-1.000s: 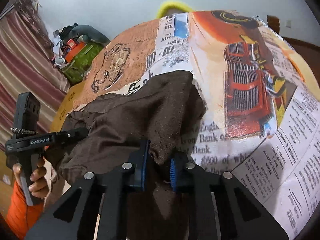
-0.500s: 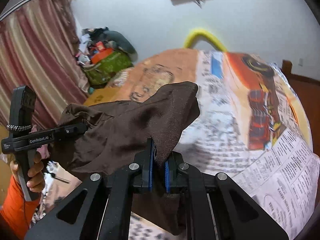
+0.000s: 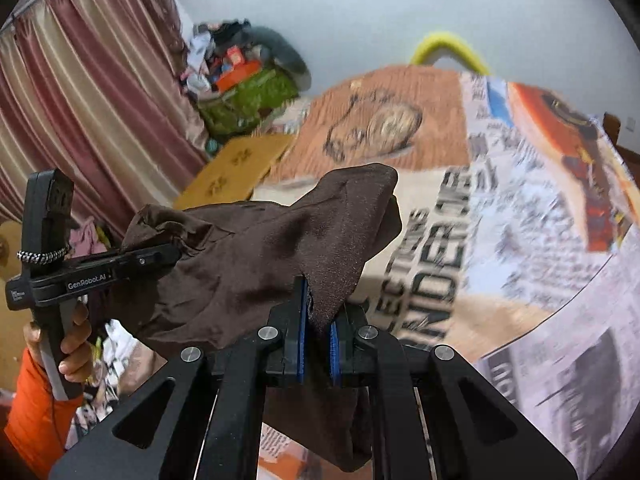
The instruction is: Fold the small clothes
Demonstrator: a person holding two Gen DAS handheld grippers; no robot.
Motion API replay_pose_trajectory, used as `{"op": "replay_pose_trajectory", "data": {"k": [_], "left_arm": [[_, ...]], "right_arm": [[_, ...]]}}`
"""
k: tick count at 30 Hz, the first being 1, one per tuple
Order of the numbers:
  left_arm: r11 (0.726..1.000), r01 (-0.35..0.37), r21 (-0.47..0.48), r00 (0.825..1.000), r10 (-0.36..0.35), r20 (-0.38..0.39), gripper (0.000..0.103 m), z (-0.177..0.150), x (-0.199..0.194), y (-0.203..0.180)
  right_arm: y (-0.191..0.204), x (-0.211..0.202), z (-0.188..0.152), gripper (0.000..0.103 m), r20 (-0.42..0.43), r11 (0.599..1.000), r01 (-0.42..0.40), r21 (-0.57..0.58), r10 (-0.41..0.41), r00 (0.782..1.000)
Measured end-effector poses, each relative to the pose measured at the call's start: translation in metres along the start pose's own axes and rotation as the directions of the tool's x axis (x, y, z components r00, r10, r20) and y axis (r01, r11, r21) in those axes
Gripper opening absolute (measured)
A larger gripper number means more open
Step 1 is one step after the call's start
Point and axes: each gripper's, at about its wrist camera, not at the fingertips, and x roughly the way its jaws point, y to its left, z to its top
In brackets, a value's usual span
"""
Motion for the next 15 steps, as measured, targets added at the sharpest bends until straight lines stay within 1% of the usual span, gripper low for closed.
{"op": "replay_pose_trajectory", "data": {"k": [3, 4, 7, 9, 11, 13, 15], "left_arm": [[0.999, 0.008, -0.037, 0.999, -0.010, -0.051, 0.012, -0.011, 0.025, 0.017], [0.998, 0.020, -0.060, 0.997, -0.025, -0.068, 0.012, -0.013, 0.035, 0.025], [0.991, 0.066, -0.118, 0.993, -0.077, -0.092, 0.014, -0.016, 0.052, 0.038], [0.988, 0.067, -0.139, 0.992, -0.081, -0.098, 0.015, -0.016, 0.057, 0.047], [0.990, 0.034, -0.134, 0.995, -0.047, -0.092, 0.016, -0.014, 0.056, 0.049], [0.995, -0.005, -0.102, 0.997, -0.004, -0.081, 0.016, -0.013, 0.051, 0.049], [0.997, -0.049, -0.061, 0.998, 0.046, -0.050, 0.016, -0.012, 0.039, 0.047]], "right_arm": [[-0.004, 0.027, -0.010, 0.008, -0.057, 1.000, 0.027, 0.004, -0.027, 0.998], [-0.008, 0.032, -0.012, 0.008, -0.072, 0.999, 0.034, 0.010, -0.033, 0.997], [-0.019, 0.047, -0.017, 0.008, -0.104, 0.998, 0.057, 0.025, -0.054, 0.993], [-0.023, 0.052, -0.020, 0.009, -0.117, 0.997, 0.081, 0.002, -0.080, 0.990], [-0.022, 0.051, -0.022, 0.012, -0.117, 0.993, 0.111, -0.043, -0.115, 0.986], [-0.019, 0.045, -0.024, 0.013, -0.112, 0.987, 0.138, -0.080, -0.146, 0.983], [-0.017, 0.038, -0.024, 0.014, -0.104, 0.982, 0.163, -0.097, -0.173, 0.979]]}}
